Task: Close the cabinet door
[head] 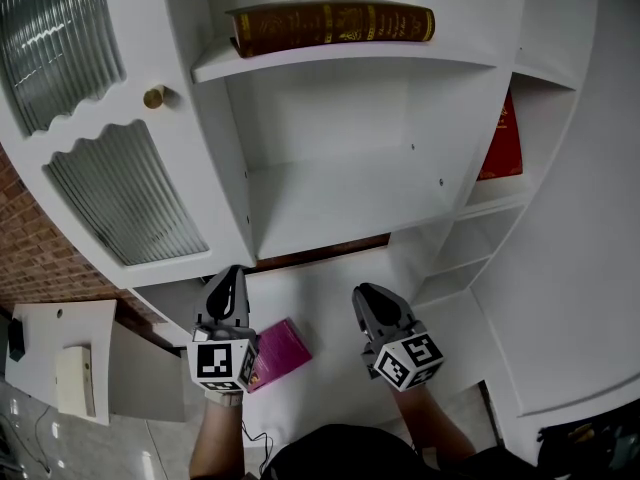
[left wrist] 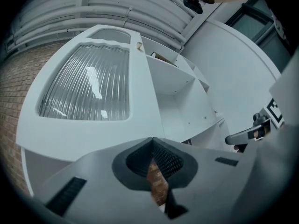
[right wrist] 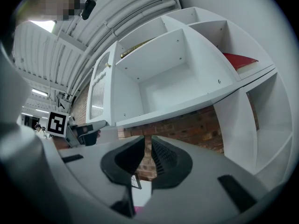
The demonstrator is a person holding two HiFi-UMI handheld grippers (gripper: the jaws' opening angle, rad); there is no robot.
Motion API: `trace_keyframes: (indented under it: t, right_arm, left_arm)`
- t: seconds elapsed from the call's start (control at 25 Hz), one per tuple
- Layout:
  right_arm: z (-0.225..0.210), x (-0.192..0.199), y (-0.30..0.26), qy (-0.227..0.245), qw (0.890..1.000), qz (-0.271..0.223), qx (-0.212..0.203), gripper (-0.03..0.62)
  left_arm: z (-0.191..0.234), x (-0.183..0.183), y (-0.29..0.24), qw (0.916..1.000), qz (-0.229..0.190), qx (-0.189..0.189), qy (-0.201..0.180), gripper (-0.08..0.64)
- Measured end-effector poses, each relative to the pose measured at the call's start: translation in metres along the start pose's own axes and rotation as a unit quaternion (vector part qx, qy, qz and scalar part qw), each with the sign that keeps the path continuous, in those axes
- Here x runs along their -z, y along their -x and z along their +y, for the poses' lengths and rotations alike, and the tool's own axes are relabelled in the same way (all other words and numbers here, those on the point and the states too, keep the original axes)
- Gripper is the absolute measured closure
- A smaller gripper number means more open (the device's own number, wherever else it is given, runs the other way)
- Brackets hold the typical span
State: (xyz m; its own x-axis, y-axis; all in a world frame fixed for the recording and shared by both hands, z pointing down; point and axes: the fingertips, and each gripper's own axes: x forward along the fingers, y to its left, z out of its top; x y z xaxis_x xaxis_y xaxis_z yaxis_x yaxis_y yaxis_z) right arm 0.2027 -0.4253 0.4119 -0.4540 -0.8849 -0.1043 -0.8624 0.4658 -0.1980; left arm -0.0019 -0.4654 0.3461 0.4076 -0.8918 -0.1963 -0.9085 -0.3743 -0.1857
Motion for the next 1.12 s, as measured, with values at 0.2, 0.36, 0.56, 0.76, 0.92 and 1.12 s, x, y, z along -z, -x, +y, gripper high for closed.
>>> trace_keyframes:
  t: [0.2,0.36,0.56,0.76,0.92,1.12]
  right_arm:
    - [-0.001,0.0,-0.002,0.0,1.0,-0.001,0.0,0.537]
    - [0.003,0.002,-0.001,0.0,1.0,0.002,-0.002,0.537]
    - [0.009,0.002,0.002,0.0,1.0,0.006,-0.006,0.537]
    - [0.018,0.006,0.006,0.0,1.0,0.011,-0.014,0.537]
    - [0.024,0.009,0.01,0.001,1.0,0.019,-0.021,0.537]
    - [0.033,0.018,0.015,0.004,0.999,0.034,-0.033,0.537]
  left_arm:
    - [-0.002,-0.002,0.0,0.9998,-0.019,0.006,-0.002,0.551]
    - [0.0,0.001,-0.001,1.0,-0.007,0.003,0.004,0.551]
    - [0.0,-0.001,-0.002,0.9999,-0.01,0.001,0.006,0.551]
    - [-0.002,0.003,0.003,1.0,0.0,-0.002,-0.002,0.551]
    - [-0.006,0.013,0.01,0.9998,0.019,-0.004,0.001,0.551]
    - [-0.015,0.022,0.023,0.9997,0.023,0.002,0.002,0.551]
